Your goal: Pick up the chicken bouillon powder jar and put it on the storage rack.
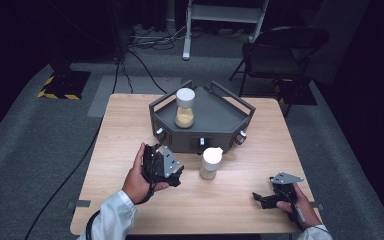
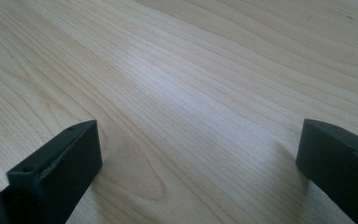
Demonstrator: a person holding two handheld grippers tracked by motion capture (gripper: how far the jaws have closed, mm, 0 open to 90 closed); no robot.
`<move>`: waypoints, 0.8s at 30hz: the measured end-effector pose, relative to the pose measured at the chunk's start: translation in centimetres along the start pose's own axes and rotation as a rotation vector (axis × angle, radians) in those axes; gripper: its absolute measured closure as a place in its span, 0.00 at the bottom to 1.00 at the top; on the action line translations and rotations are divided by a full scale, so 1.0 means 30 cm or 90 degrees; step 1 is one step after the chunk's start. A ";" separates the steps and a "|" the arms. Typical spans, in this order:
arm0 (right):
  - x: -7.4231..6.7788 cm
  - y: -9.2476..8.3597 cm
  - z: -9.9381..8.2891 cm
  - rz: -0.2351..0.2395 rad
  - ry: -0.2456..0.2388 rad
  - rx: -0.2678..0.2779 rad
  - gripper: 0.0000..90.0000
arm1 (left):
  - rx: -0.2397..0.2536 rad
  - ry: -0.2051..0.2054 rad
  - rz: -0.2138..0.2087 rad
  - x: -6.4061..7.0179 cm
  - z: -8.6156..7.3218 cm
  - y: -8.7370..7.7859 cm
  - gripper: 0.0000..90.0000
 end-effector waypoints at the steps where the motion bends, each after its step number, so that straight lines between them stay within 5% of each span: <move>1: 0.000 0.000 0.000 0.000 0.000 0.000 0.00 | -0.003 -0.001 0.001 0.003 -0.011 0.000 0.01; 24: 0.000 0.000 0.000 0.000 0.000 0.000 0.00 | -0.080 -0.078 -0.026 -0.006 -0.207 0.006 0.01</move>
Point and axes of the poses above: each handheld gripper's, and its own axes: y roughly forward along the jaws, z roughly out of its top, x roughly to its right, the point moved 8 cm from there along y, roughly forward along the jaws, and after that the axes turned 3 degrees about x, right-handed, at the moved point
